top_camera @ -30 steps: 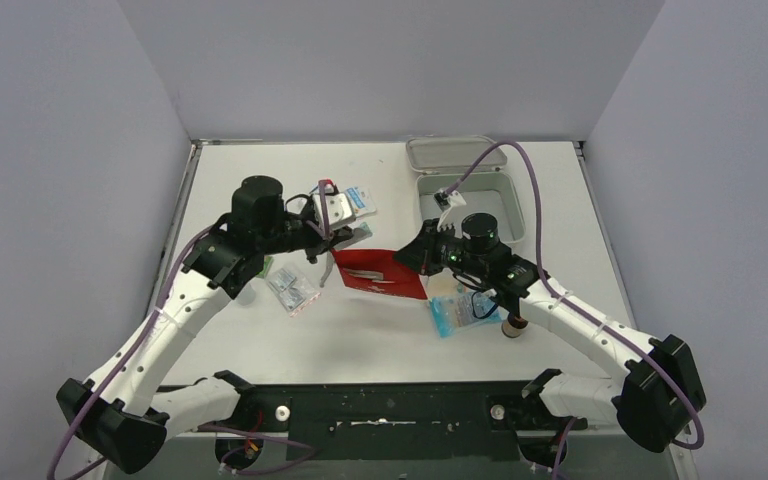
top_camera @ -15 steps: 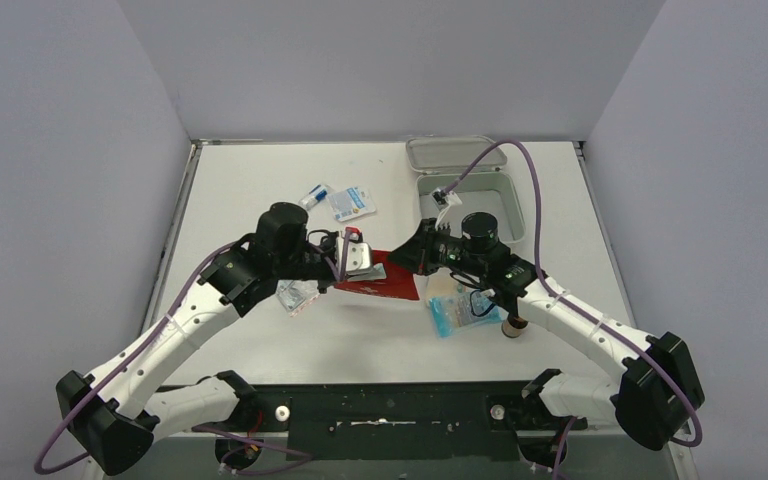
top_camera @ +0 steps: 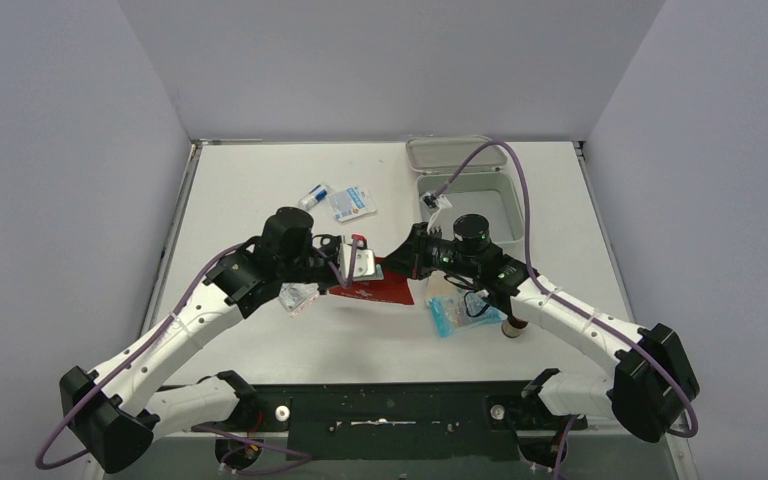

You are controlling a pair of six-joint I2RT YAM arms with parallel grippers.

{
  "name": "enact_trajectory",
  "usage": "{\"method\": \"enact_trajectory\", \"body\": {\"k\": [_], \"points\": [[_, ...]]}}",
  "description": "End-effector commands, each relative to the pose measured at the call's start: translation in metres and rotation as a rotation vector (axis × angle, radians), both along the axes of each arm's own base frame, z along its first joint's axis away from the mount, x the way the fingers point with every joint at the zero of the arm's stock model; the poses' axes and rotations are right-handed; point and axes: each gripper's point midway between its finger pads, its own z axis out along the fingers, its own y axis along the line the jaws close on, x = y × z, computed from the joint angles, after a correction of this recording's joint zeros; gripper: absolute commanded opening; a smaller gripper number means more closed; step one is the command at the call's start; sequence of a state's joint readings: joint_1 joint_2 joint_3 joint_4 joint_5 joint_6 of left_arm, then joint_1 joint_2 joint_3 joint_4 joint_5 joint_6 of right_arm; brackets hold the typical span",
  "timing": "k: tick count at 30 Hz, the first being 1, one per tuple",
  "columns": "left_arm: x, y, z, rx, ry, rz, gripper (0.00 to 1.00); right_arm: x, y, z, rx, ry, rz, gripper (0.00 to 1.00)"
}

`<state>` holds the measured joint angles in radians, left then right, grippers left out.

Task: Organize the medicine kit
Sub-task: Place the medical item at the medicine pouch.

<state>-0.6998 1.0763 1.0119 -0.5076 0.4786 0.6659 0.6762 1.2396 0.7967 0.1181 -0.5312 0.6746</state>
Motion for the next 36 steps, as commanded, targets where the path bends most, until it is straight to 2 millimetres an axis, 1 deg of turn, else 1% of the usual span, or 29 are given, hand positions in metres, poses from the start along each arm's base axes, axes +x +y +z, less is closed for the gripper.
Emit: {"method": "enact_trajectory", "body": {"k": [1,3,6,10,13,16,22,32,33,35,36], "points": [[0.006,0.0,0.034,-0.071,-0.144,0.008,0.0,-0.004,0.01,0.013,0.045,-0.033,0.044,0.0],[0.005,0.0,0.036,-0.075,-0.152,0.001,0.0,-0.004,0.011,0.013,0.044,-0.031,0.048,0.0],[0.003,0.002,0.031,-0.057,-0.146,-0.003,0.0,-0.005,0.012,0.014,0.048,-0.031,0.047,0.0],[0.002,0.003,0.017,-0.026,-0.132,-0.018,0.0,-0.005,0.012,0.017,0.059,-0.029,0.048,0.0],[0.0,0.004,0.001,0.016,-0.117,-0.041,0.0,-0.004,0.013,0.018,0.064,-0.034,0.049,0.0],[-0.003,0.005,-0.009,0.037,-0.098,-0.059,0.0,-0.002,0.012,0.019,0.068,-0.037,0.035,0.0],[-0.001,0.005,-0.014,0.041,-0.105,-0.055,0.0,-0.002,0.014,0.025,0.09,-0.046,0.035,0.0],[0.001,0.002,-0.025,0.068,-0.082,-0.067,0.0,-0.002,0.017,0.024,0.097,-0.046,0.054,0.0],[0.002,0.002,-0.024,0.067,-0.083,-0.064,0.06,-0.002,0.017,0.024,0.095,-0.05,0.054,0.0],[0.003,0.002,-0.022,0.06,-0.08,-0.05,0.26,-0.001,0.016,0.024,0.091,-0.056,0.052,0.0],[0.004,0.002,-0.02,0.055,-0.08,-0.041,0.33,0.0,0.016,0.022,0.084,-0.057,0.047,0.0]]}}
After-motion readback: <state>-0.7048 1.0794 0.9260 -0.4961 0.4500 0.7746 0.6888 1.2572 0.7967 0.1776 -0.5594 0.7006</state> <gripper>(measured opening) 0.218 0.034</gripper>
